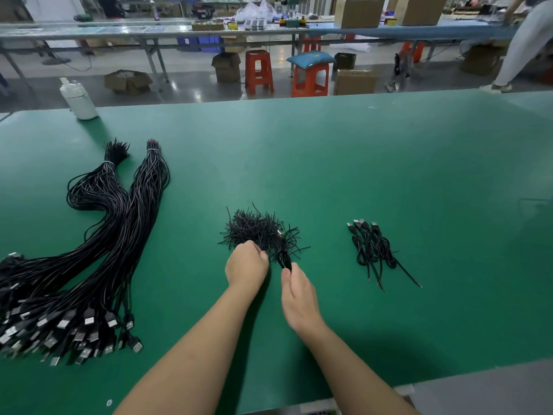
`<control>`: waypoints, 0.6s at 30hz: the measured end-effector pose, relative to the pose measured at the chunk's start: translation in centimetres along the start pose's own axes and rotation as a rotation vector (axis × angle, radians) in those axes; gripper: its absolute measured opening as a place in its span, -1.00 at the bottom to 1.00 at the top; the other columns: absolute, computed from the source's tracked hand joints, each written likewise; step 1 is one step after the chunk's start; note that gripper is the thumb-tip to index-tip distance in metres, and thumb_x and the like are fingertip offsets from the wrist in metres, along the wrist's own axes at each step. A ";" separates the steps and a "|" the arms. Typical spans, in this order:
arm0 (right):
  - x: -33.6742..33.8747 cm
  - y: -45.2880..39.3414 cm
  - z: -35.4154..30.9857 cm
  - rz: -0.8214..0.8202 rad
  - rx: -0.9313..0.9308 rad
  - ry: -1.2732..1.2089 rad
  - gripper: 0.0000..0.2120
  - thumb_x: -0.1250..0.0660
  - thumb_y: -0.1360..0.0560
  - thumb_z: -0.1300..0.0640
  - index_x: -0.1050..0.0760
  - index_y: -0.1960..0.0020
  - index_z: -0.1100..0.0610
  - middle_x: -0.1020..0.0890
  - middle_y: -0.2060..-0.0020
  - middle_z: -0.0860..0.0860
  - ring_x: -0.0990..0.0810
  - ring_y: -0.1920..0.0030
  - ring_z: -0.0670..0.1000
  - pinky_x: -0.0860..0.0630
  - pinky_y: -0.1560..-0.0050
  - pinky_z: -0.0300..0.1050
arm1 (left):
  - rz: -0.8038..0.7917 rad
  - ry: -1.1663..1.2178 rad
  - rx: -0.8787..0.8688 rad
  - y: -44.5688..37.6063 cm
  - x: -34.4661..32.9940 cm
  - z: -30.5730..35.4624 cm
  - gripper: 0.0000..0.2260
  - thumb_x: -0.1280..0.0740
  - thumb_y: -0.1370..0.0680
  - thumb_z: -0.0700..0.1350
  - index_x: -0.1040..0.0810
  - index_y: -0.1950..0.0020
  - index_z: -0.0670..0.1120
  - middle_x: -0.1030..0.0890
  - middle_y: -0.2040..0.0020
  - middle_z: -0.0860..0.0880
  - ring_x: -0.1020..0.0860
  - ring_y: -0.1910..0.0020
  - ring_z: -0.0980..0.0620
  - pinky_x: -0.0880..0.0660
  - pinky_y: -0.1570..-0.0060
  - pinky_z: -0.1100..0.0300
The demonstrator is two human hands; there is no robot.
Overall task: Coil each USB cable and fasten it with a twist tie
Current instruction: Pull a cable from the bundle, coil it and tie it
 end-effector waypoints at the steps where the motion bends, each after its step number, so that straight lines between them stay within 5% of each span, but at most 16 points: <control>1: 0.0 0.0 0.0 0.000 0.000 -0.001 -0.72 -0.01 -0.69 0.00 -0.15 0.21 -0.05 -0.37 0.29 -0.10 -0.33 0.29 -0.08 -0.20 0.19 -0.06 | -0.017 0.001 0.010 -0.1 0.0 -0.1 -0.86 -0.26 -0.58 -0.03 -0.57 0.01 -0.04 -0.62 0.01 -0.05 -0.58 0.04 -0.10 -0.47 0.09 0.12; 11: -0.5 0.0 -0.4 -0.067 0.035 0.035 -0.72 0.05 -0.69 -0.07 -0.27 0.07 0.05 -0.40 0.13 -0.05 -0.42 0.16 -0.06 -0.41 0.05 0.02 | -0.048 0.098 -0.001 1.0 1.9 -2.9 -0.91 -0.27 -0.59 -0.12 -0.48 0.09 -0.09 -0.59 0.12 -0.07 -0.53 0.08 -0.09 -0.40 0.13 0.15; 14: -0.7 0.2 -0.4 -0.124 0.023 0.023 -0.65 0.04 -0.70 -0.07 -0.40 -0.16 0.13 -0.53 -0.05 0.01 -0.50 -0.06 0.04 -0.43 -0.13 0.06 | -0.076 0.171 -0.024 1.5 2.0 -3.7 -0.95 -0.32 -0.59 -0.15 -0.54 -0.02 -0.09 -0.58 0.05 -0.02 -0.52 0.02 -0.02 -0.38 0.02 0.21; 18: -0.9 0.2 -0.5 -0.167 0.022 0.034 -0.69 0.00 -0.70 -0.06 -0.42 -0.18 0.08 -0.57 -0.07 -0.05 -0.52 -0.11 0.04 -0.43 -0.12 -0.02 | -0.073 0.293 -0.127 2.9 2.3 -2.6 -0.93 -0.37 -0.56 -0.15 -0.64 0.01 -0.01 -0.63 0.14 0.08 -0.54 0.17 0.13 -0.42 0.09 0.30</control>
Point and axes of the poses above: each hand's wrist, its own y-axis away from the middle knuckle, its own x-axis out of the back of the hand, z = x × y, the point moved 9 cm from there along -y, towards the middle knuckle
